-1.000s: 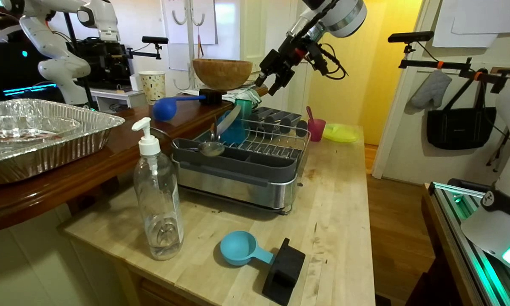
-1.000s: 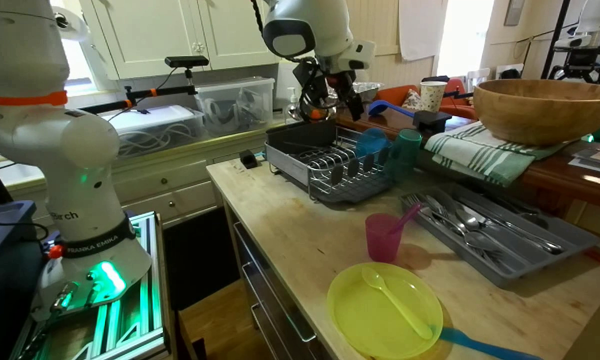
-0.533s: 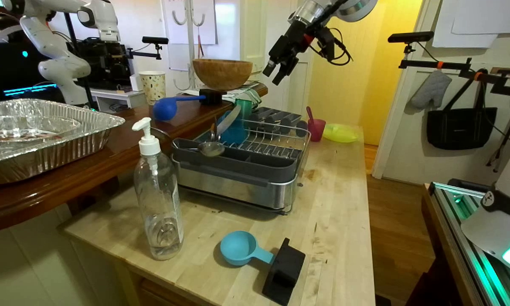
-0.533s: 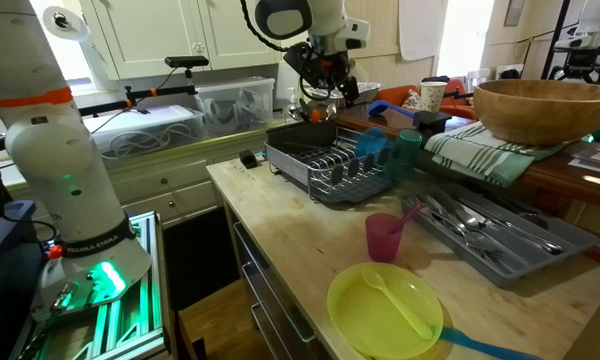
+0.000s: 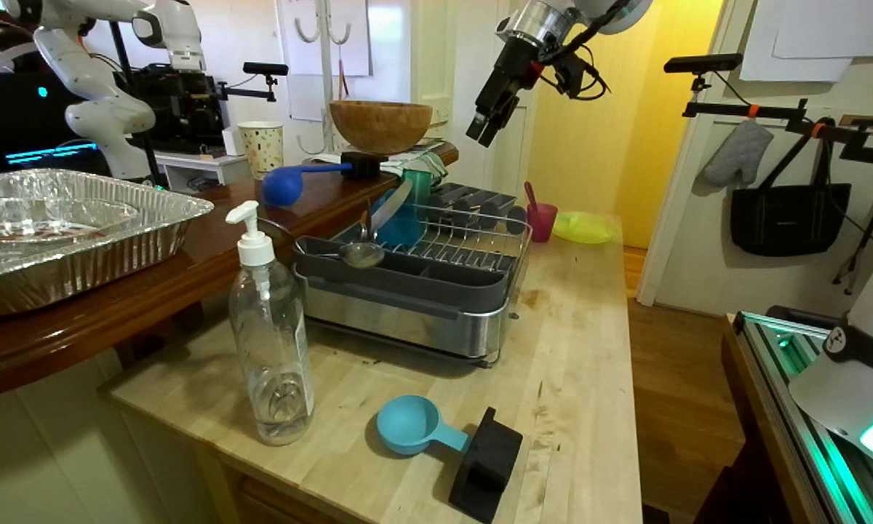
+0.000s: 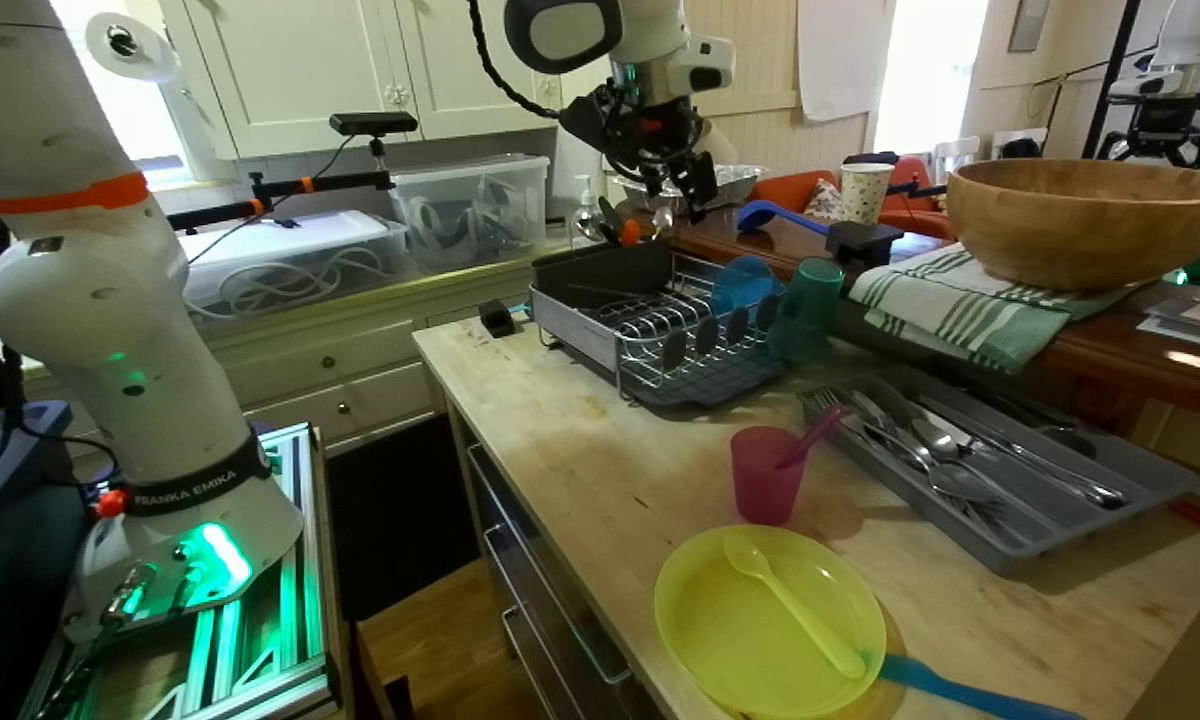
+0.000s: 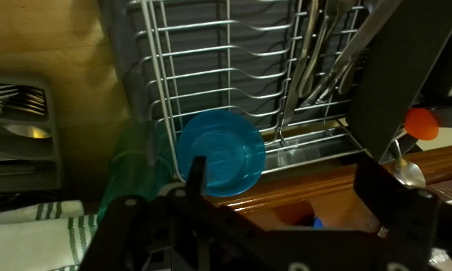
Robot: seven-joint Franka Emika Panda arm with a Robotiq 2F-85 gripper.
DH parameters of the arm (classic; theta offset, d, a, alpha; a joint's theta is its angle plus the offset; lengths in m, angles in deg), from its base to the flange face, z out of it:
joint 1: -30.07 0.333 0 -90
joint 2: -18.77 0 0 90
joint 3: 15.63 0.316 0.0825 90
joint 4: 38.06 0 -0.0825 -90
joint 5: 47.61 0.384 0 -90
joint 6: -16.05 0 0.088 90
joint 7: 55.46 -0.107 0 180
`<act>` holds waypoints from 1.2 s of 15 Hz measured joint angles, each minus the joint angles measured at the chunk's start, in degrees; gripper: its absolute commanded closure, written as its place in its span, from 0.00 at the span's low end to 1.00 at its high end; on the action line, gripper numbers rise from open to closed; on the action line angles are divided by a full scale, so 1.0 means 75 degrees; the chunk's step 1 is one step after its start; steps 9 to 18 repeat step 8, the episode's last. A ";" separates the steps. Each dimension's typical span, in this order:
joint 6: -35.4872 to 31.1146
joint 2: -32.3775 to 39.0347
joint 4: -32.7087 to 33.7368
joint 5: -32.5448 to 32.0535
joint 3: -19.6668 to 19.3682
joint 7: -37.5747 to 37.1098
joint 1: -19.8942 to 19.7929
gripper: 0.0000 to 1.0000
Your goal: Move the bowl backwards
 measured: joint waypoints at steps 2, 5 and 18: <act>0.0000 -0.0013 -0.0048 -0.0515 0.0106 -0.0034 -0.0161 0.00; 0.0000 -0.0036 -0.0084 -0.1133 0.0218 -0.0208 -0.0318 0.00; -0.0124 -0.0080 -0.0149 -0.1429 0.0309 -0.0418 -0.0401 0.00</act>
